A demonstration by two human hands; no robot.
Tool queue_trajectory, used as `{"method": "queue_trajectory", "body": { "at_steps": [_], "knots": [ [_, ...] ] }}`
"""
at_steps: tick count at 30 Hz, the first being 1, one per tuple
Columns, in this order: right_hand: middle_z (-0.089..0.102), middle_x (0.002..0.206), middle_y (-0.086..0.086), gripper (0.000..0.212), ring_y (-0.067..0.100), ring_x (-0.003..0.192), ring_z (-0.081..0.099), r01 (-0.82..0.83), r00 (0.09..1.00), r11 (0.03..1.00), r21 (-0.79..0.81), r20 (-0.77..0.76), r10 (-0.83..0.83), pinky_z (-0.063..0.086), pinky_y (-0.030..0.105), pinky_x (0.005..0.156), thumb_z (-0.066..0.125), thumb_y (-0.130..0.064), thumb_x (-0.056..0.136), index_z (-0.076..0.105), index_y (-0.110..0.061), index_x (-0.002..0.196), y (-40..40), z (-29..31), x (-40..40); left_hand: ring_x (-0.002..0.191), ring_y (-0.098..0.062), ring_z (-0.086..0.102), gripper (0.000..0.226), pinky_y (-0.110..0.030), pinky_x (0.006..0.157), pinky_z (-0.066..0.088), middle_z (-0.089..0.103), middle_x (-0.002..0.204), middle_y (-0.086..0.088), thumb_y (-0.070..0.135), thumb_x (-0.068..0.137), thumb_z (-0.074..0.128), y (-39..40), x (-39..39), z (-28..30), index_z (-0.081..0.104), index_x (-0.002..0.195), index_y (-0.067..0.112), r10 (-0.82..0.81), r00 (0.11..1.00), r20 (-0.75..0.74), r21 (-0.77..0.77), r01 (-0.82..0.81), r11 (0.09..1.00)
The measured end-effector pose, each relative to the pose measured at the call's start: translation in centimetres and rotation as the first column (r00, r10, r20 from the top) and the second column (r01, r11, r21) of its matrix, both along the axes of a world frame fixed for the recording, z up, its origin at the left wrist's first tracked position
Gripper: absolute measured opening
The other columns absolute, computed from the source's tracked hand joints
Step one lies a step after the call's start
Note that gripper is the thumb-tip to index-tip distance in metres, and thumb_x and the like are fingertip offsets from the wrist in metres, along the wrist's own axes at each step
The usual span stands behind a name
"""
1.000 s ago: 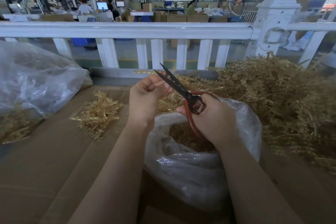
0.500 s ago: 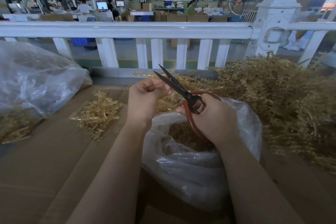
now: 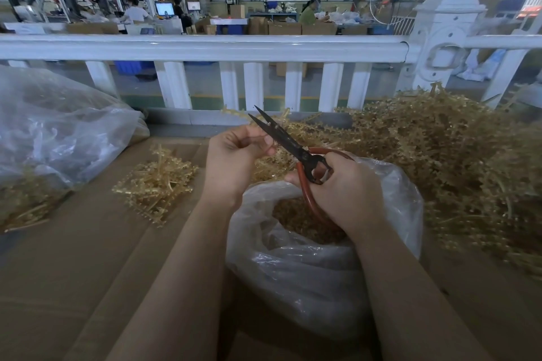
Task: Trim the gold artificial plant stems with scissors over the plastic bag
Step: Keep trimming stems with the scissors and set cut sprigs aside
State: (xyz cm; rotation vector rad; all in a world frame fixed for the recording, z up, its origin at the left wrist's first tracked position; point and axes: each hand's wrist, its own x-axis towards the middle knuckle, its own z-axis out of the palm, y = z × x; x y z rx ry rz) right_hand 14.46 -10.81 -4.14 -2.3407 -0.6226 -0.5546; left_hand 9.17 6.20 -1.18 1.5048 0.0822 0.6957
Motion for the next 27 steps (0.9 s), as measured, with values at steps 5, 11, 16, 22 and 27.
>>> {"method": "queue_trajectory", "body": {
  "at_steps": [5, 11, 16, 22, 27],
  "knots": [
    [0.064, 0.077, -0.017, 0.063, 0.006, 0.077, 0.059, -0.005, 1.000, 1.000, -0.006, -0.007, 0.005, 0.049, 0.027, 0.066, 0.058, -0.086, 0.067, 0.066, -0.027, 0.088, -0.10, 0.08, -0.09, 0.069, -0.013, 0.063, 0.020, -0.026, 0.075, 0.056, 0.072, 0.076, -0.005, -0.010, 0.089, 0.061, -0.04, -0.15, 0.03, 0.073, 0.086, 0.006, -0.005, 1.000, -0.005, 0.062, 0.005, 0.998],
    [0.062, 0.071, -0.015, 0.066, 0.008, 0.073, 0.057, 0.008, 0.999, 1.000, -0.010, 0.051, -0.007, 0.047, 0.027, 0.062, 0.050, -0.088, 0.066, 0.064, -0.026, 0.083, -0.16, 0.16, -0.33, 0.069, -0.017, 0.059, 0.012, -0.033, 0.079, 0.055, 0.066, 0.075, -0.019, -0.009, 0.090, 0.060, -0.44, -0.20, 0.17, 0.070, 0.088, -0.003, -0.018, 0.999, -0.035, 0.156, 0.023, 0.988],
    [0.063, 0.073, -0.015, 0.064, 0.007, 0.072, 0.058, 0.011, 0.999, 1.000, -0.012, 0.046, -0.010, 0.047, 0.025, 0.062, 0.054, -0.087, 0.069, 0.065, -0.025, 0.082, -0.19, 0.13, -0.24, 0.068, -0.013, 0.060, 0.023, -0.025, 0.074, 0.054, 0.067, 0.076, -0.009, -0.010, 0.089, 0.060, -0.40, -0.22, 0.20, 0.071, 0.083, 0.009, -0.038, 0.998, -0.047, 0.151, 0.044, 0.987],
    [0.065, 0.073, -0.012, 0.065, 0.009, 0.071, 0.061, 0.000, 1.000, 1.000, 0.023, 0.020, 0.000, 0.054, 0.032, 0.068, 0.060, -0.084, 0.068, 0.067, -0.021, 0.083, -0.23, 0.07, -0.08, 0.070, -0.016, 0.061, 0.021, -0.024, 0.073, 0.053, 0.070, 0.080, -0.011, -0.010, 0.089, 0.061, -0.41, -0.10, 0.13, 0.071, 0.086, 0.008, -0.032, 0.999, -0.043, 0.136, 0.038, 0.990],
    [0.065, 0.070, -0.015, 0.059, 0.002, 0.069, 0.060, -0.052, 0.998, 0.994, 0.100, -0.023, 0.055, 0.047, 0.018, 0.060, 0.059, -0.083, 0.067, 0.067, -0.026, 0.080, -0.02, -0.32, 0.07, 0.071, -0.018, 0.062, 0.011, -0.024, 0.073, 0.055, 0.069, 0.084, -0.015, -0.009, 0.089, 0.062, -0.51, 0.09, 0.07, 0.071, 0.092, -0.003, -0.067, 0.995, -0.069, 0.005, 0.067, 0.998]
  ]
}}
